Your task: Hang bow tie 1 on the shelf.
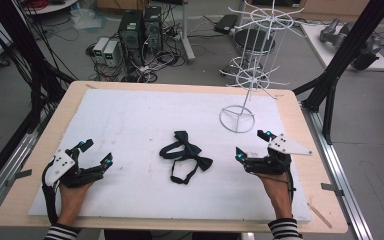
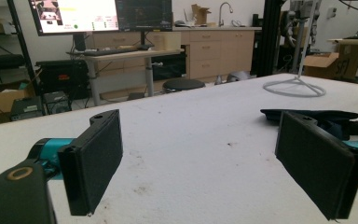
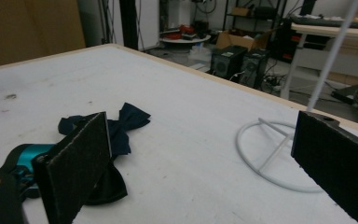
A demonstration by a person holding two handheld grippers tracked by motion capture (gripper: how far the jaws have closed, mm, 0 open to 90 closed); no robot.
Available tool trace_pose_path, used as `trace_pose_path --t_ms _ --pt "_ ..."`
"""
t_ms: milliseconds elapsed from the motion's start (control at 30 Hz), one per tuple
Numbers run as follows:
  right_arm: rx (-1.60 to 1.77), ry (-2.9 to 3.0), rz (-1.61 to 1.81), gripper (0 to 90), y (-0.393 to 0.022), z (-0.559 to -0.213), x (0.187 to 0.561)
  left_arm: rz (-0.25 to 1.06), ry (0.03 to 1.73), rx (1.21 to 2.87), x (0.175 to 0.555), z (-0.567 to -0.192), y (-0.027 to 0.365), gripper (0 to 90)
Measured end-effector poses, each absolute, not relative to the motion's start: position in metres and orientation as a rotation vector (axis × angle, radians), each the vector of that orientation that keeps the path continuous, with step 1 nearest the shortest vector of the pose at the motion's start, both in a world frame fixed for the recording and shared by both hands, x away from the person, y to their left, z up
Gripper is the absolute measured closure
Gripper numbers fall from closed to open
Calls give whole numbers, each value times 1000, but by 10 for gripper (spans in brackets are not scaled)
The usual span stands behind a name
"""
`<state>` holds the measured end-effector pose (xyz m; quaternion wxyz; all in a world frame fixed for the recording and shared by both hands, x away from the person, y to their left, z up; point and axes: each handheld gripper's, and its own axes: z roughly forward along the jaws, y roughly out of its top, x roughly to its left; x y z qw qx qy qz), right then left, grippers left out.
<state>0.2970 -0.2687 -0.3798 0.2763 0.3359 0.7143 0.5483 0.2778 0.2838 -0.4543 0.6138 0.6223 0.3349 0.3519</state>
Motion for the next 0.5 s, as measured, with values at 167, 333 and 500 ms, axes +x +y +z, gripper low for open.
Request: trace_pose_path --t_ms 167,333,500 --pt "881 1991 1459 39 -260 -371 304 814 770 1436 277 -454 284 153" --pt "886 2079 1435 40 -246 -362 313 813 772 1433 278 -454 284 153" --pt "853 2151 1409 40 -230 -353 320 814 773 1434 278 -454 284 153"
